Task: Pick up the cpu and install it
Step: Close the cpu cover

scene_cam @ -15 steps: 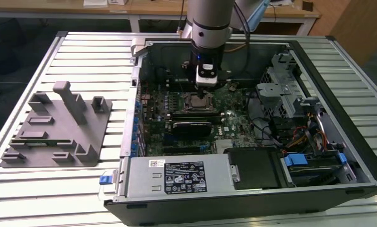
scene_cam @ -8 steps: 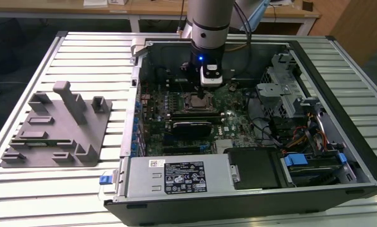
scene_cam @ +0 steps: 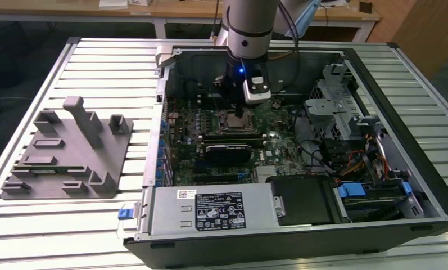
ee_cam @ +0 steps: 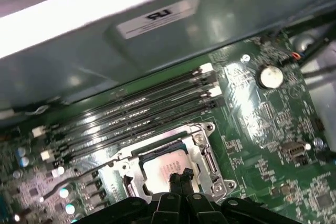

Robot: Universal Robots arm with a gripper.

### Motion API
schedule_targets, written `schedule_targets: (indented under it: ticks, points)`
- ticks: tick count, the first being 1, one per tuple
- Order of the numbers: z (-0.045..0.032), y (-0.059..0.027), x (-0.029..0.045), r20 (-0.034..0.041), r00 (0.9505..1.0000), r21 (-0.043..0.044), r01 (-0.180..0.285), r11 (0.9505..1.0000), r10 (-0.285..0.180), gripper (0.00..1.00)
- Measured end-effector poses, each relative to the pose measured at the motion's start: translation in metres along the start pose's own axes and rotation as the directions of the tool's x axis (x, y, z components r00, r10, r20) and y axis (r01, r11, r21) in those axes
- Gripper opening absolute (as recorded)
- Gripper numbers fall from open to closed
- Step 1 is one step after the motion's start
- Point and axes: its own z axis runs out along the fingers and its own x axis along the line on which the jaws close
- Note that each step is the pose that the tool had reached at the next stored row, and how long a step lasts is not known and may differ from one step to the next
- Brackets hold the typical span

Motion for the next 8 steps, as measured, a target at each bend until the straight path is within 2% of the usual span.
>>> schedule_targets:
  ticks: [4, 8]
  points:
    - [0.0005, 0.0, 0.0, -0.0007, 0.9974, -0.0002, 0.072, 0.9974, -0.072, 0.11]
    - [0.0011, 0.0, 0.0, -0.0013, 0.9894, -0.0006, 0.145, 0.9894, -0.145, 0.11]
